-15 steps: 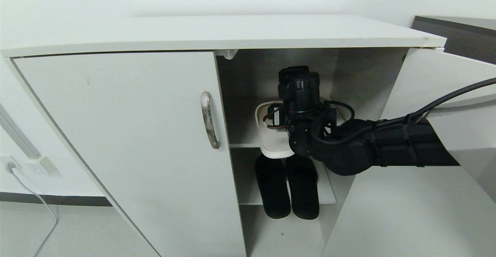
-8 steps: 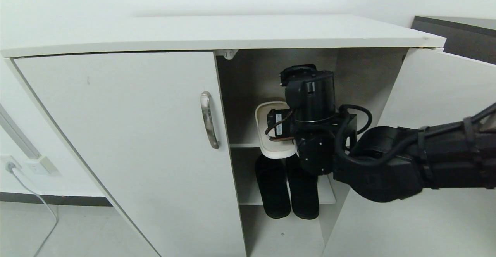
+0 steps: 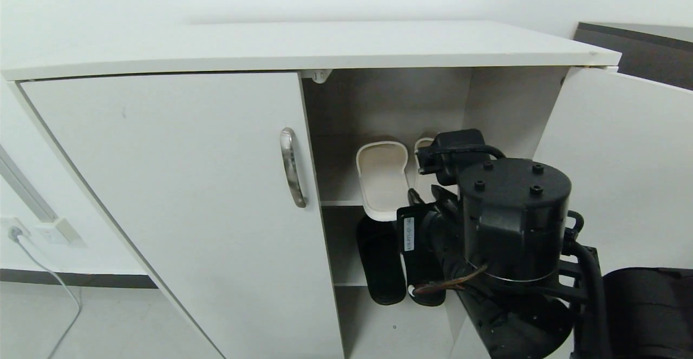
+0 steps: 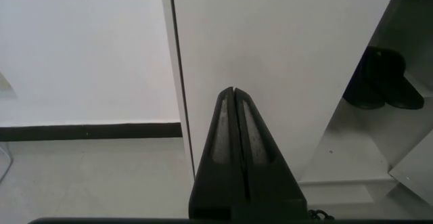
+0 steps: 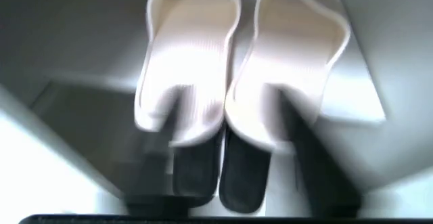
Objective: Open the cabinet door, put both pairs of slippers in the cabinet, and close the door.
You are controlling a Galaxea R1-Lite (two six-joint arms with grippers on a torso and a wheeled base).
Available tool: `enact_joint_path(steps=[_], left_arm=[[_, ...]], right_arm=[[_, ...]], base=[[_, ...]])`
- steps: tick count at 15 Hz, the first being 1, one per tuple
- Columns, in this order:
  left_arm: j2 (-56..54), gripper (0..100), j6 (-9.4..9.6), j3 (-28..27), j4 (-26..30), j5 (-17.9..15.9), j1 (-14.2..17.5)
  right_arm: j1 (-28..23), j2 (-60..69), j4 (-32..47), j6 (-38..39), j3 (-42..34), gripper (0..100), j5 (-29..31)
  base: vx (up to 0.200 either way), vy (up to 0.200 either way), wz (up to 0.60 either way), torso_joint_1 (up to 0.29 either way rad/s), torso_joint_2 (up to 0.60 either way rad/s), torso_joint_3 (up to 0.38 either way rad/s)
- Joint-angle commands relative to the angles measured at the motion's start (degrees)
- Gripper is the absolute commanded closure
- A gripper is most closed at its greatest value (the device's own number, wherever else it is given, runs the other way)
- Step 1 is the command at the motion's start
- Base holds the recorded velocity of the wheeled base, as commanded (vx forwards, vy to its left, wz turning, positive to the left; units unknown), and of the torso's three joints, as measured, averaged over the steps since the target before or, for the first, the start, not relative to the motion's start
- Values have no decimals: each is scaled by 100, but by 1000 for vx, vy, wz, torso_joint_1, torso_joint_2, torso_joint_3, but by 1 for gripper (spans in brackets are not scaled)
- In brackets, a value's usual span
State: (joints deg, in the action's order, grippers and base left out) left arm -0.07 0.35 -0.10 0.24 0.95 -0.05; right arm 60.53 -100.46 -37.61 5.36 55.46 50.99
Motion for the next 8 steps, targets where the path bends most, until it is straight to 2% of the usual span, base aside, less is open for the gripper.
enact_joint_path(steps=[1,6,8], left_arm=[[7,100,0,1,2,2,-4],[7,100,9,1,2,2,5],[7,100,0,1,2,-7,-4]], right_arm=[[65,115,-27,-9,-114,100,7],[65,18,-27,-9,-70,100,-2],[65,0,-27,-9,-70,100,-2]], base=[[0,0,0,0,0,0],[0,0,0,0,0,0],[-200,0,0,2,2,5]])
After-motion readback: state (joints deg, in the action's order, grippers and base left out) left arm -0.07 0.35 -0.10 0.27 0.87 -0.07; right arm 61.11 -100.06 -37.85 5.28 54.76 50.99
